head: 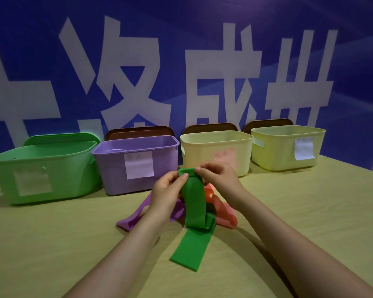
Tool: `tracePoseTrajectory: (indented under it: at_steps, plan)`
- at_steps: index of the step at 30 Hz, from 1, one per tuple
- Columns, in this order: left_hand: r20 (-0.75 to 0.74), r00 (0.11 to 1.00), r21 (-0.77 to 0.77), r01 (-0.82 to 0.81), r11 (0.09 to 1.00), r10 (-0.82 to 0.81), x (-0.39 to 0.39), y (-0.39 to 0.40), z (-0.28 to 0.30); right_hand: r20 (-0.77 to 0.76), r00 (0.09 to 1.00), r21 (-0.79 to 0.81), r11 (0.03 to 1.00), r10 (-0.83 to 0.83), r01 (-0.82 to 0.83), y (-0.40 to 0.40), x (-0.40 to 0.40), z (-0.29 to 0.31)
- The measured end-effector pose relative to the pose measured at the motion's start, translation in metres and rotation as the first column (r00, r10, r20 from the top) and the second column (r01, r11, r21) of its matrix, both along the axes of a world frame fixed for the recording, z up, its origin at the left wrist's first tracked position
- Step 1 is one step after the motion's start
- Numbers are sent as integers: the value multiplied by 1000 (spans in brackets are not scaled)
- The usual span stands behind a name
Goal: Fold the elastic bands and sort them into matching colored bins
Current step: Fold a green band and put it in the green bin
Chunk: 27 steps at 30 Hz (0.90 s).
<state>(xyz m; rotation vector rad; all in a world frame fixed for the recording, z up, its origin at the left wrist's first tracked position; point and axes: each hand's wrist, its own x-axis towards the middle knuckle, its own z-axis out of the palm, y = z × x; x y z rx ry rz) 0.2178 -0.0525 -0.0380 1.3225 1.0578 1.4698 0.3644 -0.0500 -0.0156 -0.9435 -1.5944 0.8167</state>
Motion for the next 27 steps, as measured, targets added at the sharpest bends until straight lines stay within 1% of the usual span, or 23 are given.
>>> tracePoseTrajectory:
  at_steps: [7,9,11,13,16,18,21,24,27]
  plan:
    - [13,1000,-25,5,1000,-4,-2,4,-2,-9,1000,44,999,26,-26,-2,0,3]
    - [58,998,-58,24,998,-21,-1,5,-3,-13,1000,82,996,23,-21,-2,-1,3]
    - [136,990,-117,61,991,-45,0,5,-2,6,1000,138,990,3,-4,-3,-1,3]
    - [215,975,-173,99,980,-61,3,5,-1,66,997,216,976,-45,29,-2,-1,1]
    - [287,957,-190,111,976,-53,5,6,0,206,967,370,927,-152,67,1,-1,-2]
    - [326,944,-202,118,972,-47,5,7,1,259,948,433,900,-183,55,3,0,-3]
    - [307,950,-223,133,966,-60,3,6,0,336,921,472,881,-195,14,5,3,-3]
    - [248,967,-224,117,968,-59,-1,7,-3,419,882,489,872,-216,-19,5,4,-2]
    - [234,972,-189,70,980,-24,-1,6,-3,421,888,441,897,-183,-24,3,2,-2]
